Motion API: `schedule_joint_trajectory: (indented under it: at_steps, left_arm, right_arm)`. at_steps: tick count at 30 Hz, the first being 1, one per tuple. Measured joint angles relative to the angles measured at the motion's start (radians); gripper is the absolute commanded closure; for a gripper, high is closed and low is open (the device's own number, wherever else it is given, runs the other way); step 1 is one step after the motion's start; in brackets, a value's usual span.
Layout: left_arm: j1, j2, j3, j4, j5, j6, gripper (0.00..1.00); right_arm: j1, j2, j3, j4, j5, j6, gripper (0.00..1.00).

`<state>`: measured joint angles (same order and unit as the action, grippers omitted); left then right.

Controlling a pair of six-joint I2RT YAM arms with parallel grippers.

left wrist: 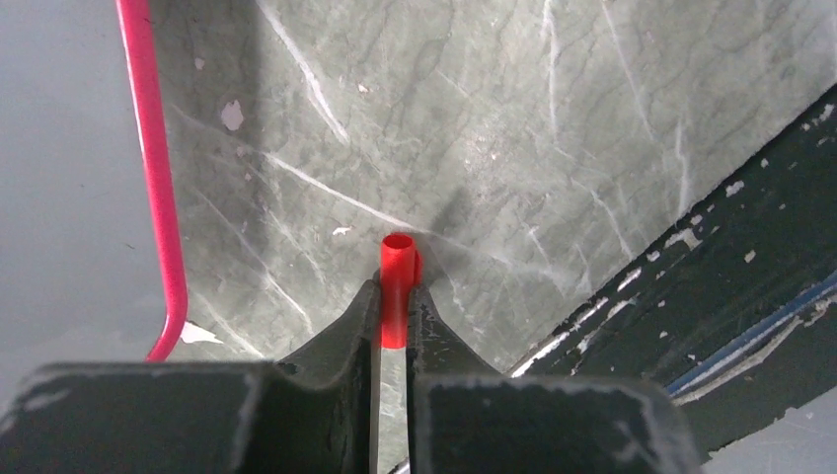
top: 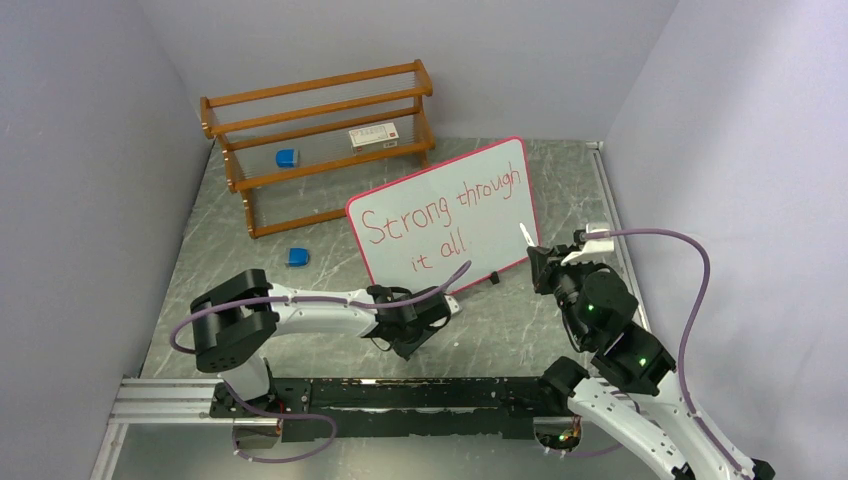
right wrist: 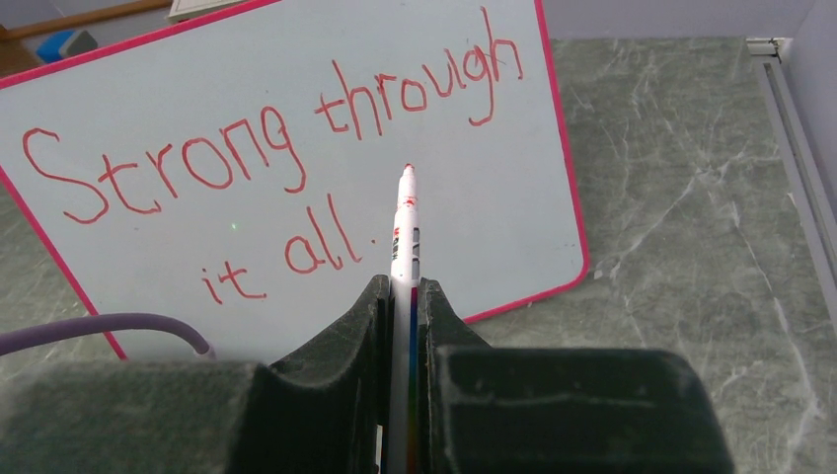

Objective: Write a sentence on the whiteboard
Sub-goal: Close the whiteboard marker at the center of the board.

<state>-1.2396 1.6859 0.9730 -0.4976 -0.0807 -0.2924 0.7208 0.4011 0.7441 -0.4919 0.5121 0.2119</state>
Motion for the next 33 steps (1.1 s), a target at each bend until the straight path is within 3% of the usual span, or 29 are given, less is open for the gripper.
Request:
schedule_joint_trajectory:
  at_steps: [9,17,24,33]
  left_arm:
    - [0.000,-0.109,-0.028,-0.023,-0.013,0.010,0.95]
    - [0.000,-0.263,0.000,-0.092,-0.105,0.072,0.95]
    - [0.000,-0.443,0.122,-0.179,-0.222,0.212,0.95]
    - [0.000,-0.565,0.240,-0.268,-0.319,0.458,0.95]
  right_arm:
    - [0.000,-0.005,0.000,0.000,-0.007,0.000,1.00]
    - [0.000,0.032,0.000,0.001,-0.092,0.003,1.00]
    - [0.000,0.101,-0.002,0.026,-0.226,0.027,1.00]
    - [0.000,0.138,-0.055,0.188,-0.488,0.086,1.00]
